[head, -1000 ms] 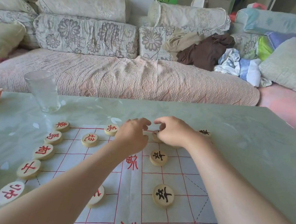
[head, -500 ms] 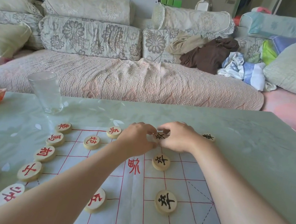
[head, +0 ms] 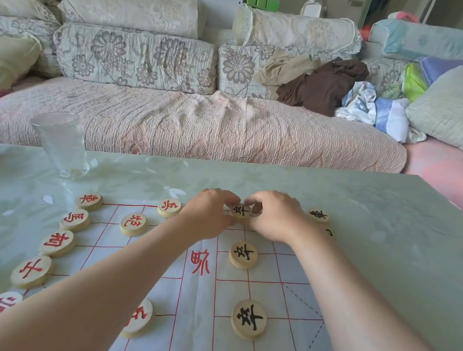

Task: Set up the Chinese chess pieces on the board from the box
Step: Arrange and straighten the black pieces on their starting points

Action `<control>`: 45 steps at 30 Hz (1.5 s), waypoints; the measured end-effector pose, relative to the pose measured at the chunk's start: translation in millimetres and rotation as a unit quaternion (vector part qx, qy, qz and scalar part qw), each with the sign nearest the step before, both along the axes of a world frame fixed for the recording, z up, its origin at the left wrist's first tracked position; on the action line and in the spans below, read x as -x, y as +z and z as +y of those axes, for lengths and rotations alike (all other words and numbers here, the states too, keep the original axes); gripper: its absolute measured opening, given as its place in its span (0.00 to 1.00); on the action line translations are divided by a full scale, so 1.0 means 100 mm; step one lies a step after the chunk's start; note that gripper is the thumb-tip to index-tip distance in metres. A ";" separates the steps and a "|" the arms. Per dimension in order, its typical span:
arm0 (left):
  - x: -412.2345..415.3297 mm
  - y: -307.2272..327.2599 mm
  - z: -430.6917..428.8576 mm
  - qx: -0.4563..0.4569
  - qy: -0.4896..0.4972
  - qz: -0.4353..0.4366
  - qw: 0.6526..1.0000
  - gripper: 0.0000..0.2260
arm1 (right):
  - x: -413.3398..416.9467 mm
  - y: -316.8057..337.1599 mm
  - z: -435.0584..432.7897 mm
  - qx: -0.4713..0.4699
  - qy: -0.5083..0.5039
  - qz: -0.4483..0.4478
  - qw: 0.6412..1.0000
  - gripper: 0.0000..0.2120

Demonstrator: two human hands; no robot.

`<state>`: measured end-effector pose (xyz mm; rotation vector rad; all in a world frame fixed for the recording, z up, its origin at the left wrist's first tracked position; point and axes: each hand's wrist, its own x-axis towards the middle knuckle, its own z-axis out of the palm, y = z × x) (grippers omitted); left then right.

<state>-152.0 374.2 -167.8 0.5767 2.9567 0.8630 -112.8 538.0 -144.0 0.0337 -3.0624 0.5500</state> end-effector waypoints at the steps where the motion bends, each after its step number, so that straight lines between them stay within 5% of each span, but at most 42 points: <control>1: 0.00 -0.01 0.00 -0.001 -0.002 0.001 1.000 0.20 | -0.01 0.01 0.01 0.007 -0.001 -0.004 1.000 0.20; 7: 0.00 -0.01 0.01 -0.002 0.004 -0.003 1.000 0.21 | -0.03 0.00 0.00 0.020 0.007 -0.004 1.000 0.18; 15: -0.19 0.17 0.03 0.035 -0.009 0.066 0.997 0.21 | -0.16 0.21 0.33 0.097 -0.014 -0.037 0.995 0.30; 25: -0.52 0.27 0.41 0.042 -0.052 0.020 0.998 0.12 | -0.45 0.23 0.38 0.023 0.048 -0.064 0.997 0.18; 31: -0.55 0.28 0.50 0.059 -0.039 -0.001 0.997 0.11 | -0.45 0.20 0.43 -0.046 0.028 -0.059 0.997 0.29; 39: -0.59 0.23 0.49 0.056 0.004 0.004 0.998 0.11 | -0.51 0.10 0.45 0.028 0.080 -0.036 0.996 0.27; 42: -0.60 0.25 0.51 0.024 0.002 -0.015 1.000 0.12 | -0.52 0.08 0.43 0.009 0.061 -0.010 0.998 0.21; 45: -0.60 0.30 0.52 0.007 0.001 -0.031 1.000 0.16 | -0.50 0.06 0.43 -0.040 0.036 0.020 0.998 0.28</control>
